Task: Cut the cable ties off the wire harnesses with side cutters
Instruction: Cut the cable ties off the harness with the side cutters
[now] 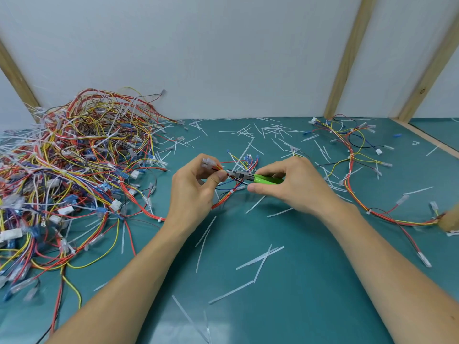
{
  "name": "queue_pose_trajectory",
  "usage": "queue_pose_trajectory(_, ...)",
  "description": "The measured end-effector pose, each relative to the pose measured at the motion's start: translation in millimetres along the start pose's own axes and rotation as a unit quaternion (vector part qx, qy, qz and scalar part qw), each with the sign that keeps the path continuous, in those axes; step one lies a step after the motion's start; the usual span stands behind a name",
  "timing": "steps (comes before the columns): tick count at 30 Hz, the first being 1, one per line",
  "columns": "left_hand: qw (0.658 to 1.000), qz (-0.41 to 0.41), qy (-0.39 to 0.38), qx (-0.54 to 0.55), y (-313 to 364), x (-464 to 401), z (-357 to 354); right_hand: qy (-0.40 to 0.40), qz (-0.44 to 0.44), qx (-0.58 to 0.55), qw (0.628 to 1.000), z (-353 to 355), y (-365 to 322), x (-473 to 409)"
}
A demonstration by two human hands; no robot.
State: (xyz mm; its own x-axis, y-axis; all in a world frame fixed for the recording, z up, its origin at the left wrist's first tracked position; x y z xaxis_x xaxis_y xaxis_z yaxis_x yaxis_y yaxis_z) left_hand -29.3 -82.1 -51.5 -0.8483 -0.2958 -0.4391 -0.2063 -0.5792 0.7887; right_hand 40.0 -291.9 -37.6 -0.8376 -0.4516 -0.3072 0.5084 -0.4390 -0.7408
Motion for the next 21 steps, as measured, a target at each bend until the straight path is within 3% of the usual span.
queue_pose_trajectory(6, 1.0, 0.008, -0.001, 0.017, -2.3, -0.3, -0.4, -0.031, 0.001, -0.008, 1.0, -0.5, -6.7, 3.1)
queue_pose_trajectory(21, 0.999, 0.015, -0.003, 0.043, -2.6, 0.6, -1.1, -0.007, -0.005, 0.055, 0.998, -4.5, -10.8, 3.2)
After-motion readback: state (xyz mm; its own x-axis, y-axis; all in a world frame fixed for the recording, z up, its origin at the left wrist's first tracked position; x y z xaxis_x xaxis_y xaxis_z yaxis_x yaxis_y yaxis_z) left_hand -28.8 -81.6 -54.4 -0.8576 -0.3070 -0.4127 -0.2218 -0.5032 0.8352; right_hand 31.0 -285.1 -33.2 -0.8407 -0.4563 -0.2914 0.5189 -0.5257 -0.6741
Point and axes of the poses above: each hand's wrist, its own x-axis away from the middle knuckle, its own z-axis out of the back of the hand, y = z × x, the point moved 1 cm from there along -x, towards the middle knuckle, and after that the axes turned 11 degrees about -x, right-handed, at the moved point
